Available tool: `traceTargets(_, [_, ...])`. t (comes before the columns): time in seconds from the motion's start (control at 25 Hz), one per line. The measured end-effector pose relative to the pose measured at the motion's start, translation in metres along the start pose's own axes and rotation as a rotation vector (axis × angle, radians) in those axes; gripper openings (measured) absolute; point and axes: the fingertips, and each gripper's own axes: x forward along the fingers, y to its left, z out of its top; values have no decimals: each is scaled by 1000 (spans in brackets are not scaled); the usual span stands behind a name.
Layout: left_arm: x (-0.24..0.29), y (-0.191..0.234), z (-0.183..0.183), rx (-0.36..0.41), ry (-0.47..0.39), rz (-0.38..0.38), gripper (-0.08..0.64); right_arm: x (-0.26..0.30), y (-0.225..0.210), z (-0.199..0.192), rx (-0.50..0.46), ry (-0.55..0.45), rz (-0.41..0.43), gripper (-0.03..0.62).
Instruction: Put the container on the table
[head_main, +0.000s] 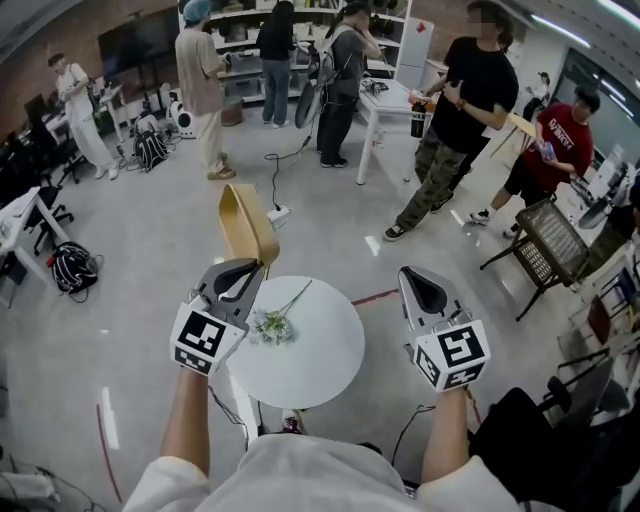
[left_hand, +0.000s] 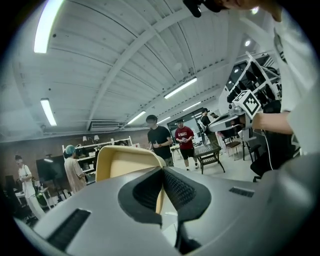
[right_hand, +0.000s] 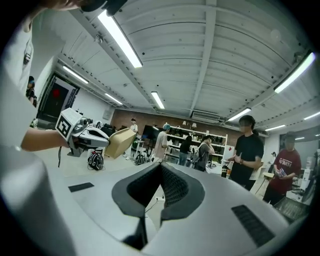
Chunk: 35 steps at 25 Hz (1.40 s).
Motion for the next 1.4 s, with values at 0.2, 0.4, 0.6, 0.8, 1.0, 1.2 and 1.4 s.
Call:
traceTargets(0.2, [66, 27, -35, 8, 65, -57, 25, 48, -18, -32, 52, 83, 6, 14])
traceTargets(0.4, [141, 16, -94, 31, 216, -132, 25, 85, -49, -78, 90, 171, 12, 14])
traceTargets(0.6, [211, -37, -186, 27, 421, -266, 25, 106, -77, -130, 146, 240, 36, 14])
traceTargets(0.8, [261, -118, -275, 28, 609, -448, 25, 116, -98, -183, 190, 322, 64, 12])
traceTargets(1.0, [284, -189, -347, 61, 756, -597, 25, 110, -109, -226, 229, 396, 69, 12])
traceTargets(1.2, [299, -223, -390, 113, 843, -638, 25, 102, -118, -264, 267, 450, 71, 12])
traceTargets(1.4, [299, -247, -418, 150, 899, -688, 28, 97, -128, -278, 282, 474, 47, 14])
